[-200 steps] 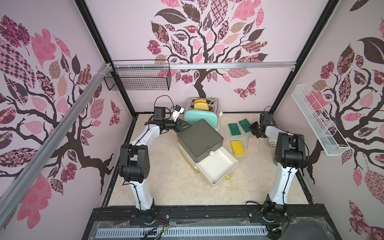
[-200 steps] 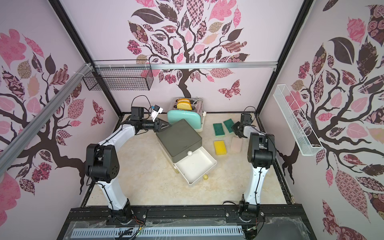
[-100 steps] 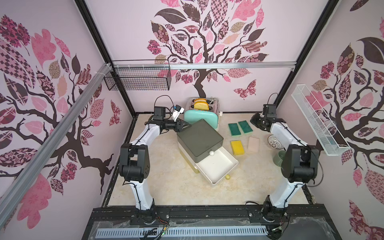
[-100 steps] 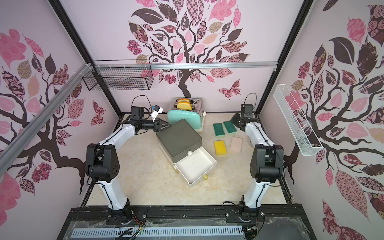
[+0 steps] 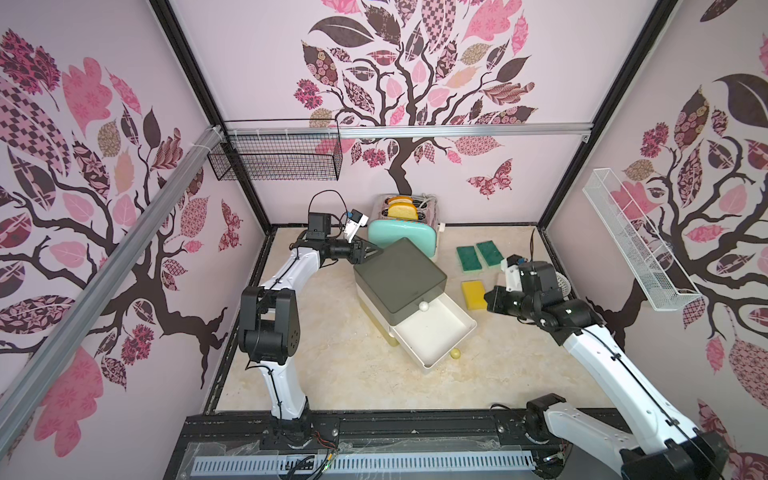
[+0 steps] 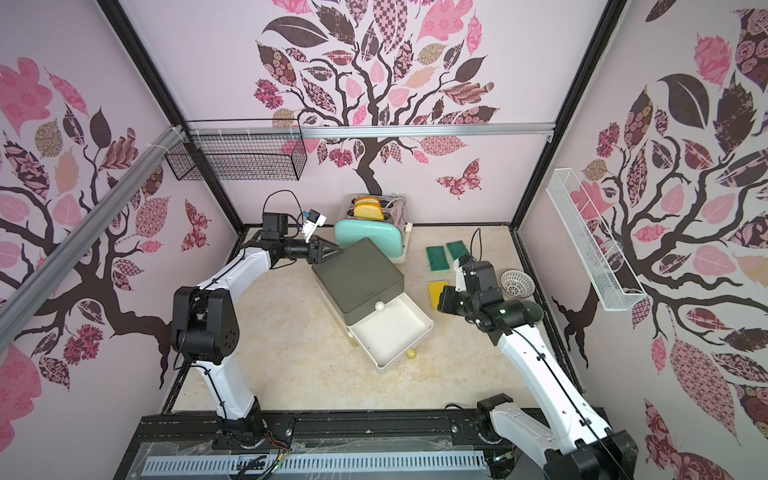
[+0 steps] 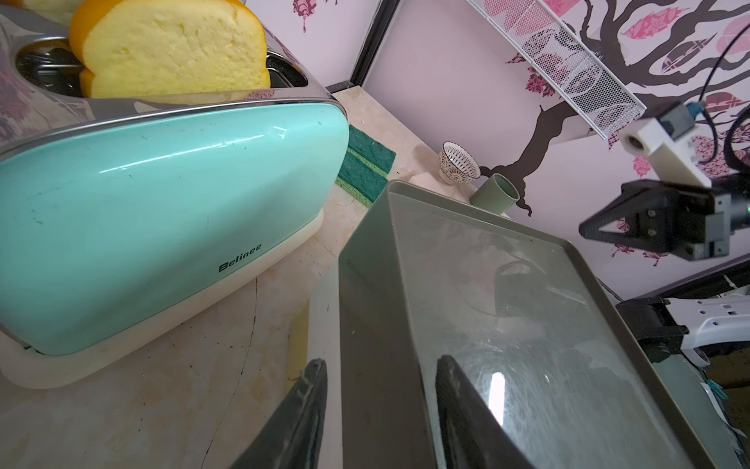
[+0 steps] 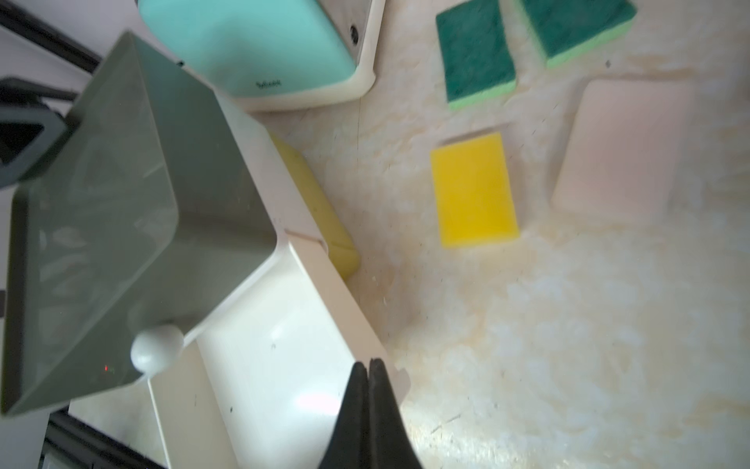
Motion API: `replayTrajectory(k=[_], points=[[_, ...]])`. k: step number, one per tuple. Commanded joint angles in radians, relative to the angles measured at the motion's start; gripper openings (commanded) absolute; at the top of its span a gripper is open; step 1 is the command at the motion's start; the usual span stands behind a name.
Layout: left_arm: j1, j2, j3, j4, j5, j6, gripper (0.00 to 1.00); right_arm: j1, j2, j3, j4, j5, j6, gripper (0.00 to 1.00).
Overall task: Take the sponge out of the drawer
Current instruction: Place the sponge at the center of the board, then close the drawer in the storage box.
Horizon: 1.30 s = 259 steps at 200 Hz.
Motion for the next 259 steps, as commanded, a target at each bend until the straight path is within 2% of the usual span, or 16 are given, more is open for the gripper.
replayTrajectory(k=[1, 36, 72, 135, 183, 259], points=[[0.008, 0.022, -0.029, -0.065, -0.078, 0.046, 0.47, 0.067, -0.036, -0.062, -0.040, -0.061, 0.047, 0.00], [0.007, 0.022, -0.022, -0.076, -0.080, 0.051, 0.47, 0.198, -0.074, -0.186, 0.043, -0.071, 0.146, 0.00], [0.006, 0.032, -0.026, -0.067, -0.079, 0.048, 0.47, 0.313, -0.064, -0.220, 0.071, -0.033, 0.198, 0.00], [0.004, 0.045, -0.025, -0.055, -0.074, 0.039, 0.47, 0.361, -0.010, -0.242, 0.163, -0.030, 0.238, 0.00], [0.003, 0.044, -0.030, -0.052, -0.070, 0.036, 0.47, 0.399, 0.031, -0.239, 0.241, 0.022, 0.253, 0.00], [-0.006, 0.034, -0.041, -0.049, -0.072, 0.036, 0.47, 0.401, 0.134, -0.155, 0.322, 0.076, 0.169, 0.00]])
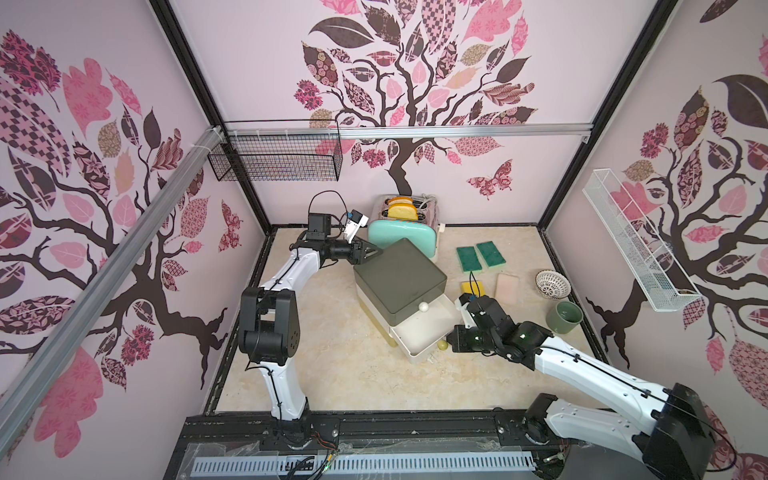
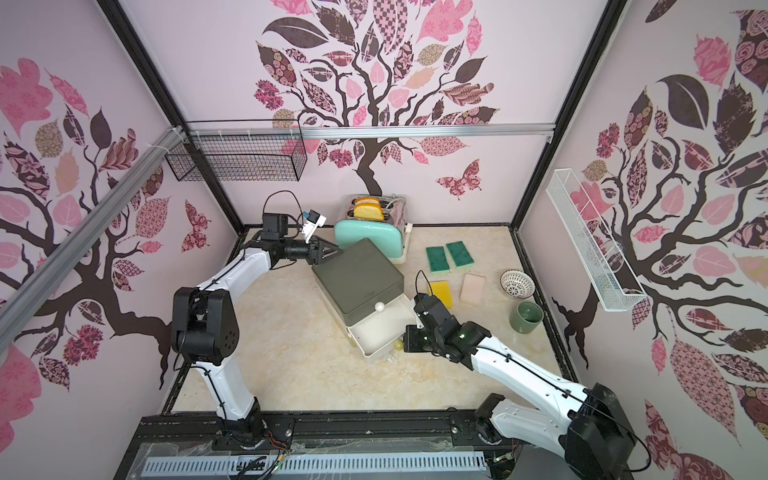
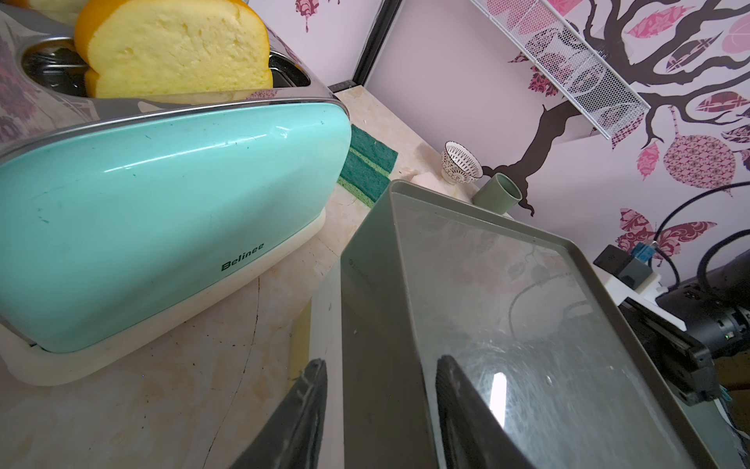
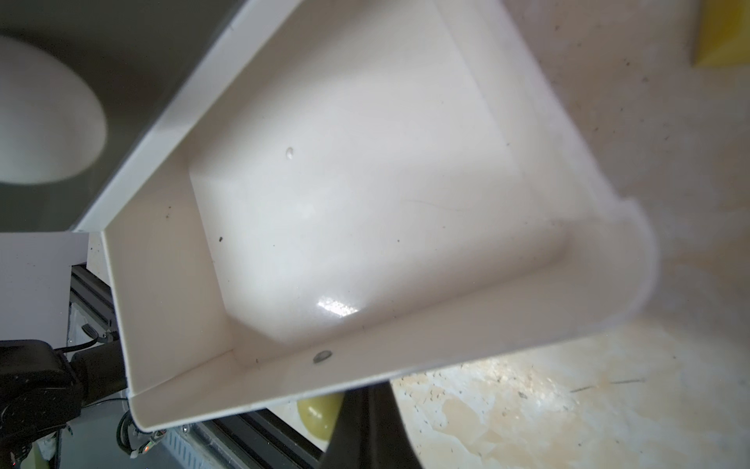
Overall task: Take the sponge out of the drawer
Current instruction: Close the drawer in the storage box.
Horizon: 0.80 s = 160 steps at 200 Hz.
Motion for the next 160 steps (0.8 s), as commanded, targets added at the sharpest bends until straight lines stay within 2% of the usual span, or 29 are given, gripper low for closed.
replayTrajectory(k=[1, 72, 129, 160], points=[[-0.005, 0.036, -0.041, -0.049, -0.066, 0.036, 0.47, 0.008, 0.024, 0.042, 0.081, 0.034, -0.037, 0.00], [-0.011, 0.031, -0.043, -0.054, -0.071, 0.041, 0.47, 0.009, 0.147, 0.064, 0.220, 0.058, -0.081, 0.00], [-0.015, 0.034, -0.051, -0.047, -0.072, 0.038, 0.47, 0.008, 0.161, -0.003, 0.382, 0.134, -0.126, 0.00], [-0.017, 0.035, -0.051, -0.048, -0.072, 0.039, 0.47, 0.008, 0.183, -0.081, 0.556, 0.183, -0.160, 0.00]])
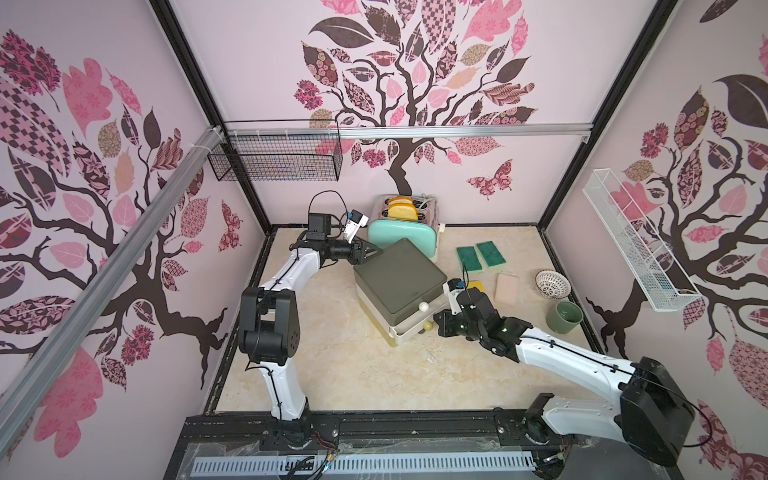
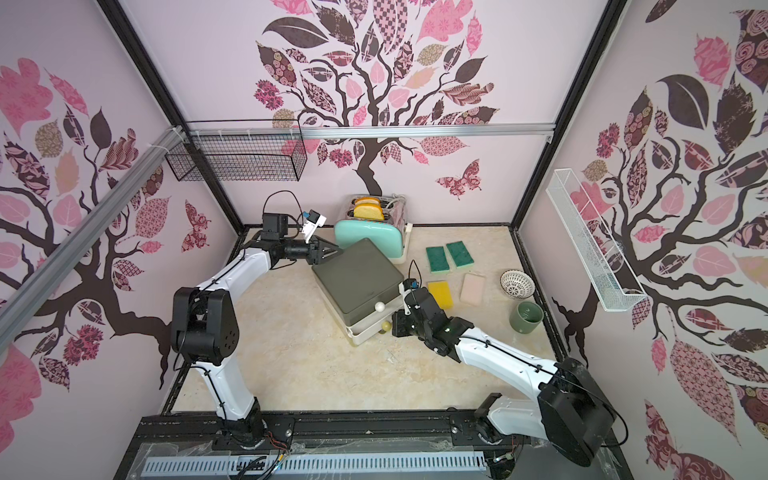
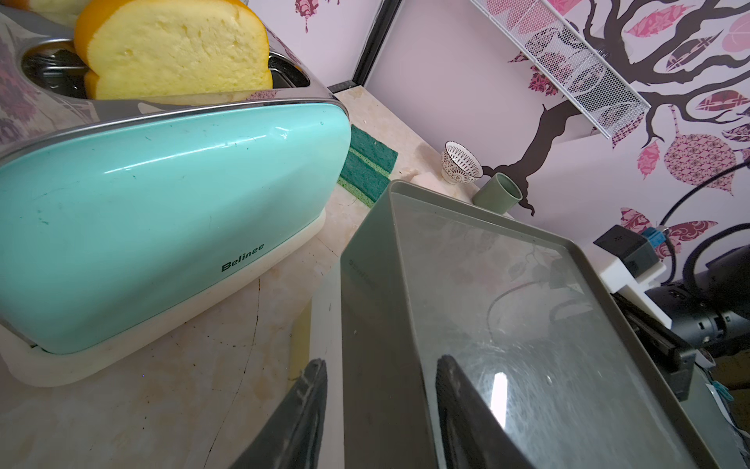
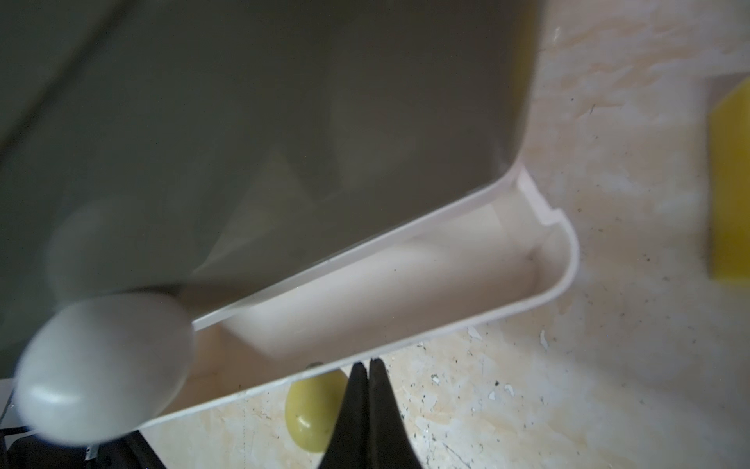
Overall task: Take the sponge out of the drawer
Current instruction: Close the drawer in the storage box.
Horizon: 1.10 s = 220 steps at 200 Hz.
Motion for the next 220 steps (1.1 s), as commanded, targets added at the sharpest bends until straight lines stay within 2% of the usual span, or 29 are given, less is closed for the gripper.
replayTrajectory(k=[1, 83, 139, 191, 220], points=[[-0.011, 0.035, -0.049, -0.053, -0.071, 0.039, 0.47, 0.004, 0.025, -0.048, 0.175, 0.066, -0.043, 0.00], [-0.019, 0.043, -0.048, -0.058, -0.078, 0.042, 0.47, 0.021, 0.113, -0.190, 0.565, 0.155, -0.071, 0.00], [-0.023, 0.051, -0.046, -0.065, -0.083, 0.049, 0.47, 0.021, 0.099, -0.226, 0.667, 0.191, -0.088, 0.00], [-0.024, 0.051, -0.042, -0.071, -0.084, 0.053, 0.47, 0.021, 0.186, -0.208, 0.750, 0.196, -0.096, 0.00], [-0.024, 0.051, -0.039, -0.072, -0.084, 0.054, 0.47, 0.022, 0.154, -0.208, 0.699, 0.224, -0.073, 0.00]])
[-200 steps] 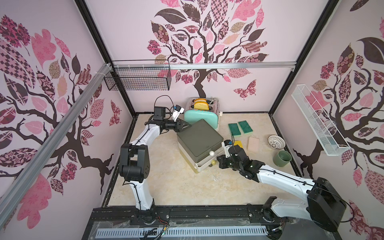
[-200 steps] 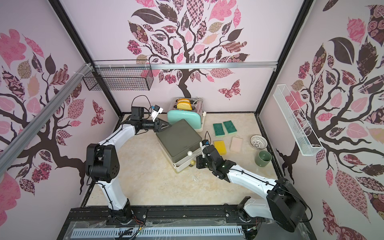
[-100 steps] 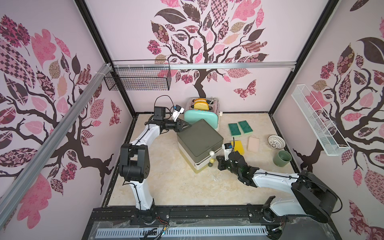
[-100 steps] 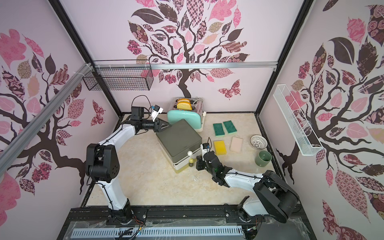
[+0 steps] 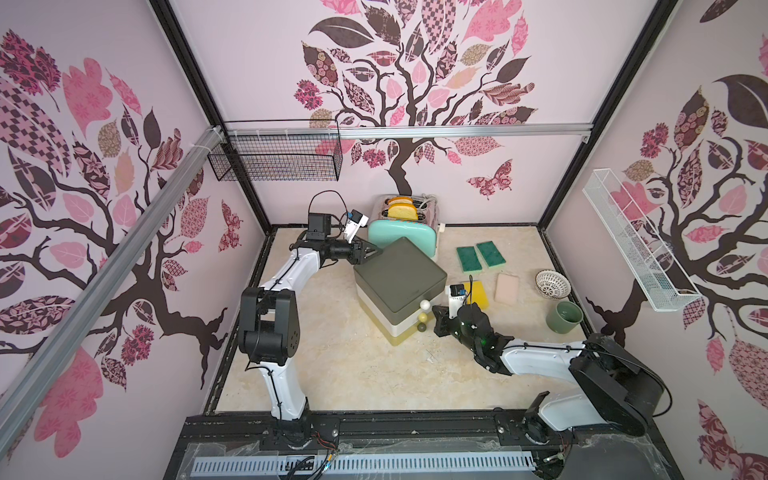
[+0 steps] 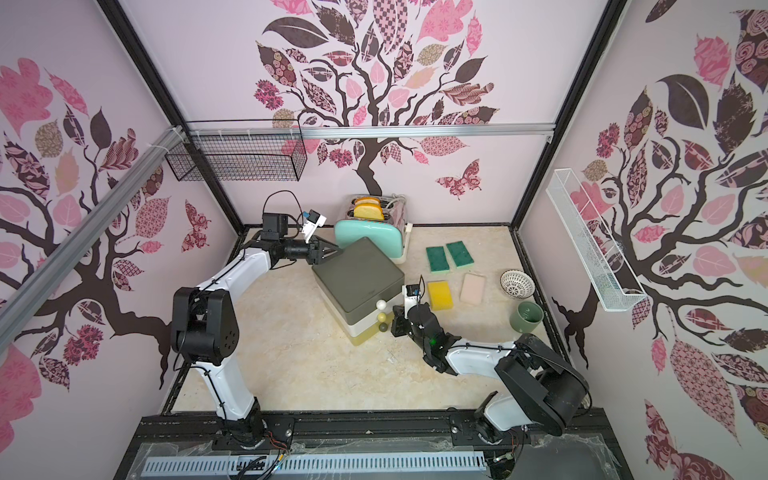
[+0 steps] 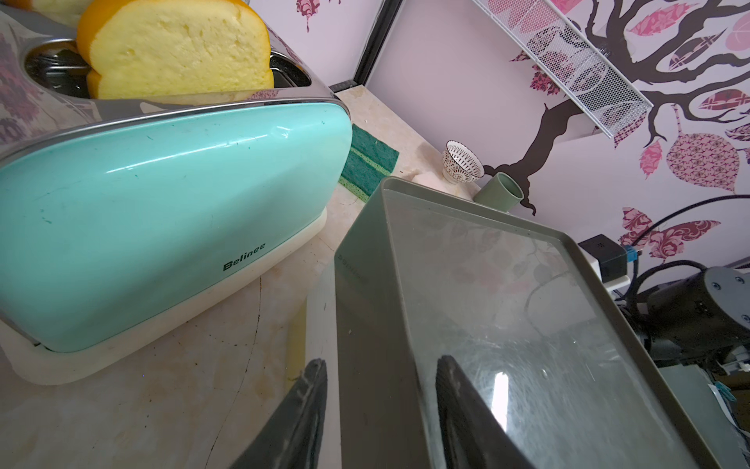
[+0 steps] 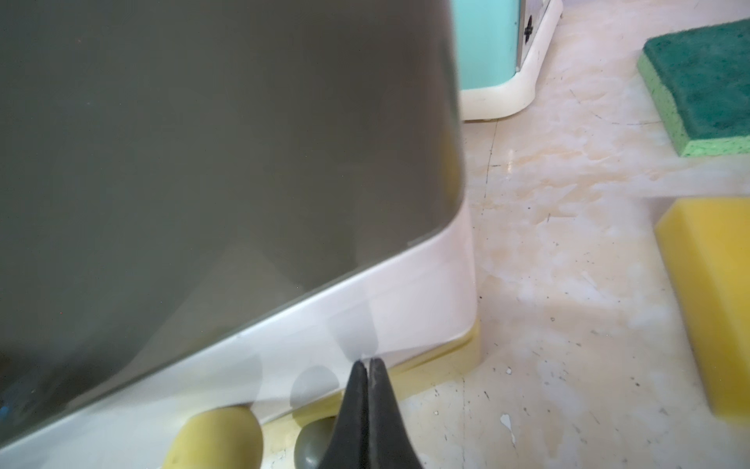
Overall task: Take the sponge out of the drawer
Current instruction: Close the drawer in the storage box, then open the drawer in the storage box.
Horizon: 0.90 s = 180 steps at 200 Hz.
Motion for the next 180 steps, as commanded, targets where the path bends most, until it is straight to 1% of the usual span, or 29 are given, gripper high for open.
replayTrajectory(k=[1, 3, 8, 9, 13, 19, 22, 28, 42, 54, 68, 81, 98, 110, 125, 142, 180], points=[[-0.023, 0.051, -0.038, -0.071, -0.080, 0.053, 0.47, 0.006, -0.036, 0.022, 0.022, 0.033, 0.008, 0.00], [-0.023, 0.052, -0.038, -0.073, -0.080, 0.053, 0.47, 0.006, -0.050, 0.020, 0.006, 0.031, 0.014, 0.02], [-0.023, 0.053, -0.037, -0.076, -0.080, 0.053, 0.47, 0.006, -0.083, 0.016, -0.029, 0.025, 0.027, 0.11], [-0.023, 0.053, -0.037, -0.076, -0.080, 0.053, 0.47, 0.006, -0.083, 0.016, -0.029, 0.025, 0.027, 0.11], [-0.023, 0.052, -0.037, -0.078, -0.080, 0.055, 0.47, 0.006, -0.120, 0.008, -0.069, 0.018, 0.046, 0.18], [-0.022, 0.051, -0.035, -0.081, -0.080, 0.056, 0.47, 0.006, -0.158, -0.004, -0.104, 0.006, 0.071, 0.24], [-0.023, 0.051, -0.036, -0.081, -0.080, 0.056, 0.47, 0.006, -0.193, -0.018, -0.123, -0.010, 0.088, 0.28], [-0.023, 0.050, -0.034, -0.082, -0.080, 0.057, 0.47, 0.006, -0.245, -0.039, -0.152, -0.041, 0.116, 0.33], [-0.023, 0.048, -0.032, -0.086, -0.081, 0.062, 0.47, 0.005, -0.352, -0.086, -0.217, -0.127, 0.178, 0.42], [-0.022, 0.046, -0.035, -0.081, -0.081, 0.060, 0.47, 0.000, -0.428, -0.133, -0.242, -0.200, 0.246, 0.46], [-0.022, 0.048, -0.037, -0.078, -0.080, 0.059, 0.47, -0.018, -0.493, -0.193, -0.222, -0.268, 0.331, 0.51], [-0.022, 0.047, -0.037, -0.076, -0.077, 0.058, 0.47, -0.077, -0.520, -0.260, -0.163, -0.350, 0.415, 0.54], [-0.021, 0.045, -0.038, -0.074, -0.072, 0.055, 0.47, -0.178, -0.508, -0.352, -0.040, -0.439, 0.512, 0.60], [-0.022, 0.044, -0.038, -0.071, -0.072, 0.053, 0.47, -0.225, -0.485, -0.380, 0.010, -0.486, 0.538, 0.64], [-0.021, 0.042, -0.038, -0.071, -0.068, 0.052, 0.47, -0.233, -0.452, -0.374, 0.026, -0.510, 0.537, 0.64], [-0.022, 0.039, -0.040, -0.071, -0.066, 0.052, 0.47, -0.232, -0.378, -0.367, 0.087, -0.528, 0.546, 0.64], [-0.021, 0.030, -0.046, -0.064, -0.069, 0.048, 0.47, -0.235, -0.101, -0.357, 0.331, -0.562, 0.581, 0.63]])
